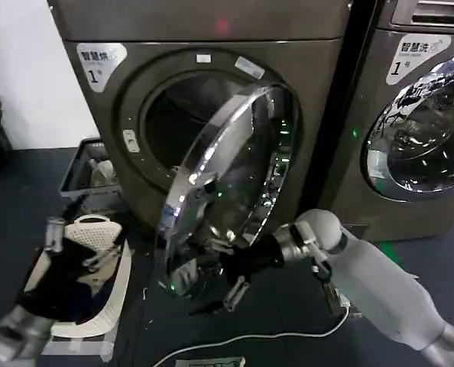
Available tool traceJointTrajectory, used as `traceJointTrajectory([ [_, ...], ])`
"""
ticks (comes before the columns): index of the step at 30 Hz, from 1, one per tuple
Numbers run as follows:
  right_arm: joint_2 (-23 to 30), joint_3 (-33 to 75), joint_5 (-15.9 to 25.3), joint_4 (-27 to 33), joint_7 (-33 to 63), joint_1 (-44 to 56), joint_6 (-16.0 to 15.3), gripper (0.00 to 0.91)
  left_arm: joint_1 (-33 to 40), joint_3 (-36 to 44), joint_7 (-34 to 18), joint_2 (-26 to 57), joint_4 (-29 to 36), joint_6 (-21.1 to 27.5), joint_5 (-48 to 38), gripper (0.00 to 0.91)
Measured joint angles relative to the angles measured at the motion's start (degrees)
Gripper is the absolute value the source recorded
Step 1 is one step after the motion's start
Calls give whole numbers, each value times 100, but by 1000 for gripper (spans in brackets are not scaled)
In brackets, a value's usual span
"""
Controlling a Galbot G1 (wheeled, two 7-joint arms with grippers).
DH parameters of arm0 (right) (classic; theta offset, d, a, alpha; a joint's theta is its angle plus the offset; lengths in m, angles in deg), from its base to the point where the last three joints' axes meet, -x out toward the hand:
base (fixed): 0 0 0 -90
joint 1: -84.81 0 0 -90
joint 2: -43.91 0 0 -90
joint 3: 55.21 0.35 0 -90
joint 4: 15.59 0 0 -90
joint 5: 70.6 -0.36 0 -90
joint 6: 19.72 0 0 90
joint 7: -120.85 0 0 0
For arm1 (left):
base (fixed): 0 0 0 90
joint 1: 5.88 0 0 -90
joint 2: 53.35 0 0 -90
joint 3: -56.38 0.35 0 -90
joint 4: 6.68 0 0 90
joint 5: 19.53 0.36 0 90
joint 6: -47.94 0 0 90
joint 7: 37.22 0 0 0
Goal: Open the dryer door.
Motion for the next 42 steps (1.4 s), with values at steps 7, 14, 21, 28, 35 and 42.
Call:
traceJointTrajectory([
  [7,-324,1149,-38,-116,7,653,122,907,330,667,53,239,-275,78,268,907],
  [14,-673,2612,-273,-341,223,1857,175,907,800,1377,68,273,-522,160,412,907],
  [21,-492,4441,-270,-655,1157,3416,546,907,1115,1839,113,395,-678,148,458,907],
  [28,-110,6349,-153,-824,1867,4916,1018,907,1369,2271,142,531,-815,118,482,907],
  [35,531,7901,1082,-731,3590,6105,1152,907,1801,2849,147,633,-1015,129,550,907],
  [42,1012,9110,2155,-116,5860,6702,842,907,2406,3547,155,671,-1272,127,528,907],
])
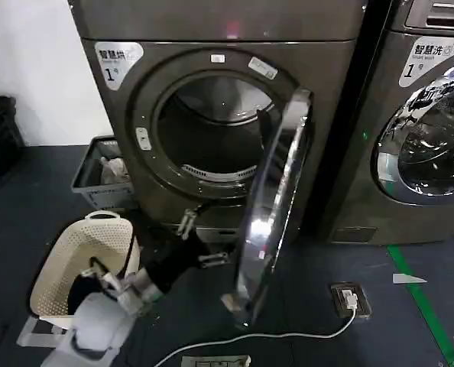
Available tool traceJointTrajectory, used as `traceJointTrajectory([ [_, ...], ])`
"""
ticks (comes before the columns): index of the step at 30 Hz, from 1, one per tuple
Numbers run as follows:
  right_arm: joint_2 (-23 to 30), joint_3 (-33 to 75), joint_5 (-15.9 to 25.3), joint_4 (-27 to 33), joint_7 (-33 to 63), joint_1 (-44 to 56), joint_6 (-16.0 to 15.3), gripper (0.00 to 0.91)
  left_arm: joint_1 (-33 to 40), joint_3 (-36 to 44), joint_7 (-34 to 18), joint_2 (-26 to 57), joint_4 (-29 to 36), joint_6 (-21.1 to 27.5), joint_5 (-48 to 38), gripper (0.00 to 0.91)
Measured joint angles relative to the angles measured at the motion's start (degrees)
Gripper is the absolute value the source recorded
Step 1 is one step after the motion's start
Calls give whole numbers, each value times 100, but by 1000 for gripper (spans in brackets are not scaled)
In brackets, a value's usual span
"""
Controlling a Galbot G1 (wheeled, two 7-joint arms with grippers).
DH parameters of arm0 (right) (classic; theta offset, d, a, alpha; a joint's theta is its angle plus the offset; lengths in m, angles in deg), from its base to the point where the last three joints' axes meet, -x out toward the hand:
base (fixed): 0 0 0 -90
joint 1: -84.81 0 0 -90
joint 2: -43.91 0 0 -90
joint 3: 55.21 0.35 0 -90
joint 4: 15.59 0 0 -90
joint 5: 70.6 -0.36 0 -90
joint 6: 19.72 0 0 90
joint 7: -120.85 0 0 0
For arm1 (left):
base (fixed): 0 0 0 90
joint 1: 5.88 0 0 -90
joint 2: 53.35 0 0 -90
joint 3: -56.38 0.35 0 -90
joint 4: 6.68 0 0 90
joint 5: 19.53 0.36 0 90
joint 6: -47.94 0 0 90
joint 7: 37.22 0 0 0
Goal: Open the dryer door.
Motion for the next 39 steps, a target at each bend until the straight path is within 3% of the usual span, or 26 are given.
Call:
traceJointTrajectory([
  [4,66,442,444,408,1112,140,-212,907,405,407,-3,-72,-275,0,-40,907],
  [9,92,952,1055,837,2393,50,-834,907,999,965,-6,-215,-719,-33,-97,907],
  [13,104,1348,1544,1245,2752,6,-922,907,1534,1463,-24,-404,-1151,0,-130,907],
  [20,181,1729,1685,1681,2943,47,-835,907,2345,2105,-38,-856,-1857,53,-20,907],
  [30,258,2017,1816,1914,3205,21,-1039,907,3181,2772,-72,-1806,-3098,-2,289,907],
  [37,327,2007,1834,1878,3260,-9,-1011,907,3630,2873,-72,-2401,-4001,-120,416,907],
  [39,315,2027,1889,1926,3380,-29,-1150,907,3748,2840,-72,-2569,-4229,-131,423,907],
])
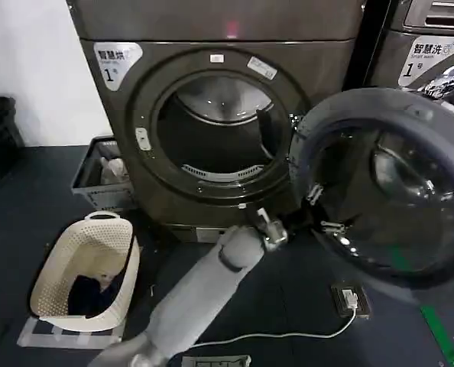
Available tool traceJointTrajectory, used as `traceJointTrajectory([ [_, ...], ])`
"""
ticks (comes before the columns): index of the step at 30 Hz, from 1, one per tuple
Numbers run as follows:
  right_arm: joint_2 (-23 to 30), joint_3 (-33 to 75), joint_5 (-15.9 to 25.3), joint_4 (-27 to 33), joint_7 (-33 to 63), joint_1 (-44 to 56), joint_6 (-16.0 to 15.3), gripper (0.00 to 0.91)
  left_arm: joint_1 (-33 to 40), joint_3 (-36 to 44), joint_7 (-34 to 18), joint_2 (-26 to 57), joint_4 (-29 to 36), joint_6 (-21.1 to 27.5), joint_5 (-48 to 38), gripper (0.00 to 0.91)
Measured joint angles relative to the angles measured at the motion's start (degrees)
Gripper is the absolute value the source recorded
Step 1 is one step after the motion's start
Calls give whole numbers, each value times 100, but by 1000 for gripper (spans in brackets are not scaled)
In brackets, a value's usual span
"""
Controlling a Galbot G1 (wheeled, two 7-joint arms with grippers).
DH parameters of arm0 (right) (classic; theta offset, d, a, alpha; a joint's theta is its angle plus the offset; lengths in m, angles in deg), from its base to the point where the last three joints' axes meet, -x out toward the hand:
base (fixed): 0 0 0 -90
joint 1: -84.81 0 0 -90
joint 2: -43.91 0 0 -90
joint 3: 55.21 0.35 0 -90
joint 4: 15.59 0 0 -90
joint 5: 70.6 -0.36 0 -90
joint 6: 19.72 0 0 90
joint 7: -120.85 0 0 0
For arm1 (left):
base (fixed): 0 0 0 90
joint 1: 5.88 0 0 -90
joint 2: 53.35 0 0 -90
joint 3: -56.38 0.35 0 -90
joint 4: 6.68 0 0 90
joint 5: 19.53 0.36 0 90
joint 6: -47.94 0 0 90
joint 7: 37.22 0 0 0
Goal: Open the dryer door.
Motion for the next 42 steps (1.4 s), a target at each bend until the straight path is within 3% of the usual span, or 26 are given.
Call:
traceJointTrajectory([
  [5,-67,74,8,164,91,10,-44,907,79,-27,6,-253,-319,-4,37,907],
  [11,-174,196,8,402,19,17,-11,907,-38,47,7,-143,-187,208,4,907],
  [16,-490,336,98,778,-165,-11,-8,907,-366,147,58,443,525,440,-31,907],
  [25,-1081,214,358,1588,-293,-256,107,907,-853,152,181,2618,2319,296,-85,907],
  [28,-1207,178,366,1725,-394,-335,114,907,-1023,-11,435,3538,2941,19,-232,907],
  [32,-1217,63,365,1737,-457,-411,159,907,-1309,-368,634,4746,3582,-572,182,907],
  [38,-1151,-140,365,1720,-498,-571,238,907,-2001,-1242,628,6289,3817,-1660,1011,907],
  [42,-1120,-316,368,1675,-525,-676,254,907,-2574,-2017,486,7018,3848,-2515,2091,907],
])
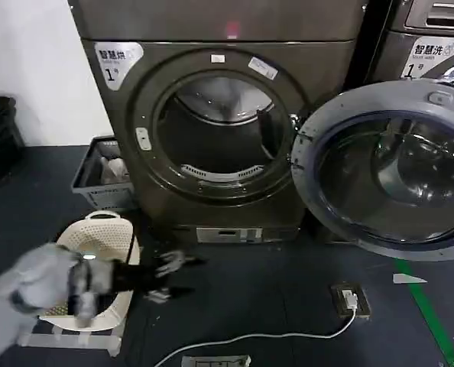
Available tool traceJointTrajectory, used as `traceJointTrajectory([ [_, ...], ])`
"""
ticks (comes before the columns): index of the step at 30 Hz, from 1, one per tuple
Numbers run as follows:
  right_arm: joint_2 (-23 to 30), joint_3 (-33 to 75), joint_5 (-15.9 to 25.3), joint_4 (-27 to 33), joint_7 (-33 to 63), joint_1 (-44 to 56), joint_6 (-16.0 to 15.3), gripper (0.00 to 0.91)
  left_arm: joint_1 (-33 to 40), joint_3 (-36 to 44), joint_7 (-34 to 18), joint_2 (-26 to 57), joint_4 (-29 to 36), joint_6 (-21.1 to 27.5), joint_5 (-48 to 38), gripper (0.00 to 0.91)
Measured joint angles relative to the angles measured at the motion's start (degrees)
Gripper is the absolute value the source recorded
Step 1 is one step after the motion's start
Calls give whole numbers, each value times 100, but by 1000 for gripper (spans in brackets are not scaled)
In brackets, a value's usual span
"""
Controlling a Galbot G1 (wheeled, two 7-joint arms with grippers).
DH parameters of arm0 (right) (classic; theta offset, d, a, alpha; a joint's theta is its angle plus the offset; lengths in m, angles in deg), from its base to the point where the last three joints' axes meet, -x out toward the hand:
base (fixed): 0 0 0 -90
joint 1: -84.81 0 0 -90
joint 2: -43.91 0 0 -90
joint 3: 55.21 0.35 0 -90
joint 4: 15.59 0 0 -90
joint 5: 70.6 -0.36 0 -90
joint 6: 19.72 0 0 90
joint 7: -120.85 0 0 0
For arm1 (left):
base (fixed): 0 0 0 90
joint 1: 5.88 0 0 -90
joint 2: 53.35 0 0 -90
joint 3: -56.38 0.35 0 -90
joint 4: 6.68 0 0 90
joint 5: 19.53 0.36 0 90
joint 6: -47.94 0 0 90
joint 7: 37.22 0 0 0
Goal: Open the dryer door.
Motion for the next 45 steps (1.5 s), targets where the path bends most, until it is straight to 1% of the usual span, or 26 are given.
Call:
traceJointTrajectory([
  [4,-3,-119,1,-5,-22,-69,20,907,-716,-960,-46,541,-11,-802,818,907],
  [5,-4,-149,0,-13,-26,-93,20,907,-810,-1147,-62,654,-23,-878,1005,907],
  [10,-6,-229,-5,-21,-46,-163,37,907,-957,-1587,-621,1235,-183,-868,2199,907],
  [16,47,-321,-18,-42,-78,-238,89,907,-1058,-1545,-966,1794,-136,-870,3583,907],
  [19,97,-371,-23,-66,-94,-252,115,907,-1072,-1524,-1267,1934,9,-869,4329,907],
  [25,228,-460,-40,-109,-166,-272,209,907,-1167,-1455,-1331,1929,93,-866,5294,907],
  [30,238,-457,-90,-109,-194,-278,254,907,-1201,-1429,-1343,1838,-72,-864,5817,907],
  [35,268,-427,-230,-127,-358,-250,425,907,-1233,-1425,-1350,1719,-358,-862,6231,907],
  [39,300,-437,-257,-170,-388,-258,475,907,-1279,-1410,-1343,1563,-765,-860,6469,907],
  [45,324,-464,-256,-189,-427,-290,525,907,-1358,-1368,-1343,1403,-1511,-858,6445,907],
])
